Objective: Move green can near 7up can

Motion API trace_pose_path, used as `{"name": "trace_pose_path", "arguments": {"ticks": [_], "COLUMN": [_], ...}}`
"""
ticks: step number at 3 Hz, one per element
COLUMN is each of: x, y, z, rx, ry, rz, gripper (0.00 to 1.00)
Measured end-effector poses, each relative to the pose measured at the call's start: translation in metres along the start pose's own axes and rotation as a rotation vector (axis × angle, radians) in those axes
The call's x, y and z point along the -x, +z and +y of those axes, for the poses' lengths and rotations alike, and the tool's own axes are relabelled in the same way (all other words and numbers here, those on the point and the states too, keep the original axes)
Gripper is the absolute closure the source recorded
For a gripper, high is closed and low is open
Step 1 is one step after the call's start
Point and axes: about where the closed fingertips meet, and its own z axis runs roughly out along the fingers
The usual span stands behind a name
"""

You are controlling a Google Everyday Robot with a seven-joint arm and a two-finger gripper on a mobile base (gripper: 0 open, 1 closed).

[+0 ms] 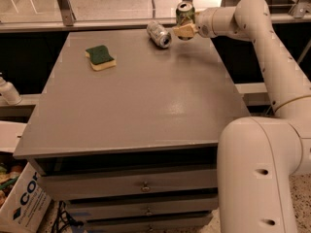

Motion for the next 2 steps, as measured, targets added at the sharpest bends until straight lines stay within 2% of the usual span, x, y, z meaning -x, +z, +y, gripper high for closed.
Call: {"name": "trace_pose_path", "arguments": {"ticks": [2], "x": [-0.029], "y": [0.025], "z": [-0.007], "rx": [-0.007], "ry": [0.029], "rz": [0.064], "gripper": [1.00]}}
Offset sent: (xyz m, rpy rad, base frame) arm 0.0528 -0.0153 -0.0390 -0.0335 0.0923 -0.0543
